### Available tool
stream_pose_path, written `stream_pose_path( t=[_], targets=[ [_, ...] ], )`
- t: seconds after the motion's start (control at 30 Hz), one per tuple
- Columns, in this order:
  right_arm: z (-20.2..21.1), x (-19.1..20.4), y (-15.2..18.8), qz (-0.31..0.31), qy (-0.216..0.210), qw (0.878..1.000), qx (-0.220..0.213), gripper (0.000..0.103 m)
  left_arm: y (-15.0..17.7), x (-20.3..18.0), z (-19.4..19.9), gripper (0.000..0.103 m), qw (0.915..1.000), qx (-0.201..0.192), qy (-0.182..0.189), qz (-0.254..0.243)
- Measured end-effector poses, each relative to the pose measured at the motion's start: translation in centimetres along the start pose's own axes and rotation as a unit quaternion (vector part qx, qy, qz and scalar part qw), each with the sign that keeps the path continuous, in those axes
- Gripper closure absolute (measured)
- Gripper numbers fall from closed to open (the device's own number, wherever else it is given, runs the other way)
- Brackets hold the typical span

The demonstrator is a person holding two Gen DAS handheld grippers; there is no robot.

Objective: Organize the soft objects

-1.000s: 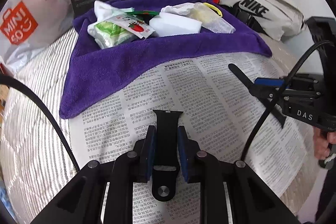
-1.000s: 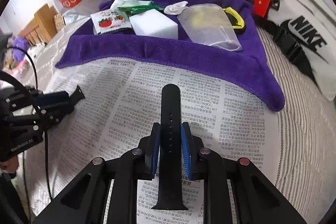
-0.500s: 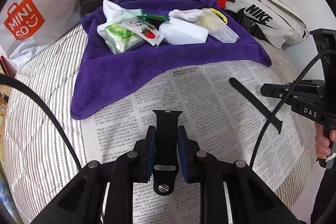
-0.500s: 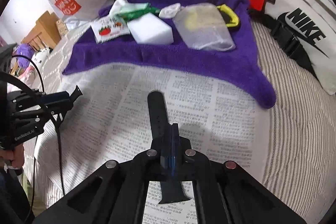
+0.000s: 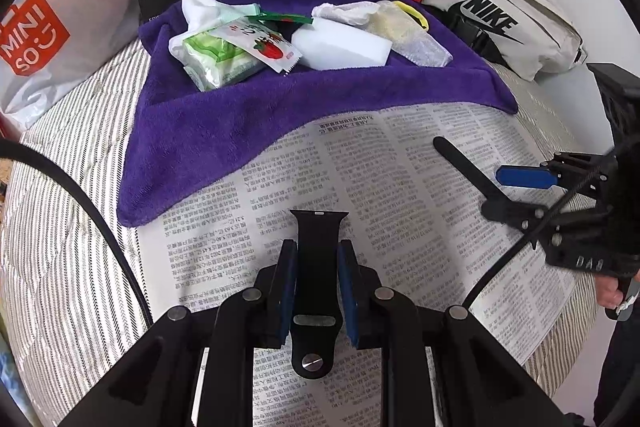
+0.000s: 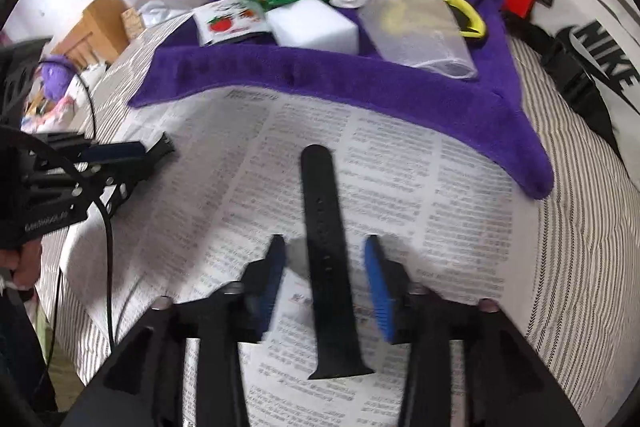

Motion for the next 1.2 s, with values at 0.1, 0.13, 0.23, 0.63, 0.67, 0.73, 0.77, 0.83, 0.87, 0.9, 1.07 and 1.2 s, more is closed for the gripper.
stream_pose_path(
  t=[0.1,0.13,0.23,0.63,0.67,0.73,0.77,0.83,0.87,0.9,1.07,1.2],
  targets=[
    [-0.2,0.5,0.1,0.011,0.020,1.000,-0.005,0.055,-0.1,0.0,0.0,0.083,1.0000,-0.001,0.001,-0.001],
    [-0.2,0.5,0.1,0.012,0.022,1.000,-0.008,0.057,-0.1,0.2,0.0,0.083,1.0000,-0.001,0.001,0.001],
    [-0.2,-0.3,-0.3,-0.001,0.046,0.999,-0.018,0.082,-0.1,0.6,-0.2,0.083,1.0000,0.001,0.002,0.006],
    [0.0,-2.1,-0.7,-0.051,0.049,0.997,-0.014,0.080,-0.4,0.6,-0.8,0.083,1.0000,0.002,0.003,0.000],
    [0.0,-2.2,-0.7,-0.053,0.047,0.997,-0.014,0.081,-0.4,0.5,-0.8,0.083,1.0000,0.002,0.003,0.000],
    [-0.2,-2.1,-1.0,-0.045,0.051,0.998,-0.013,0.082,-0.4,0.4,-0.8,0.083,1.0000,0.004,0.001,-0.002],
    [-0.2,-1.9,-1.1,-0.034,0.057,0.998,-0.009,0.082,-0.5,0.3,-0.8,0.083,1.0000,0.005,0.001,-0.002],
    [-0.2,-2.0,-1.2,-0.037,0.051,0.998,0.002,0.082,-0.5,0.3,-0.8,0.083,1.0000,0.005,-0.001,-0.002],
    [-0.2,-2.1,-1.2,-0.040,0.047,0.998,0.006,0.079,-0.5,0.2,-0.8,0.083,1.0000,0.005,-0.002,-0.001],
    [-0.2,-2.0,-1.3,-0.040,0.045,0.998,0.007,0.075,-0.5,0.2,-0.9,0.083,1.0000,0.005,-0.003,0.000],
    [-0.5,-1.5,-1.6,-0.031,0.051,0.998,-0.010,0.072,-0.6,0.1,-0.9,0.083,1.0000,0.003,0.000,-0.002],
    [-0.4,-2.3,-1.8,-0.040,0.036,0.998,-0.013,0.082,-0.6,0.2,-0.8,0.083,1.0000,0.001,0.006,0.004]
  ],
)
Point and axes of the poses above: each gripper's, at about its wrist camera, not at the fingertips, and z roughly against the way its jaws point, x to its left, y to its underside, the point moved 5 cm from there along -z, roughly the way its jaws point, and after that the axes turned 13 degrees about x, right-handed, at the moved point
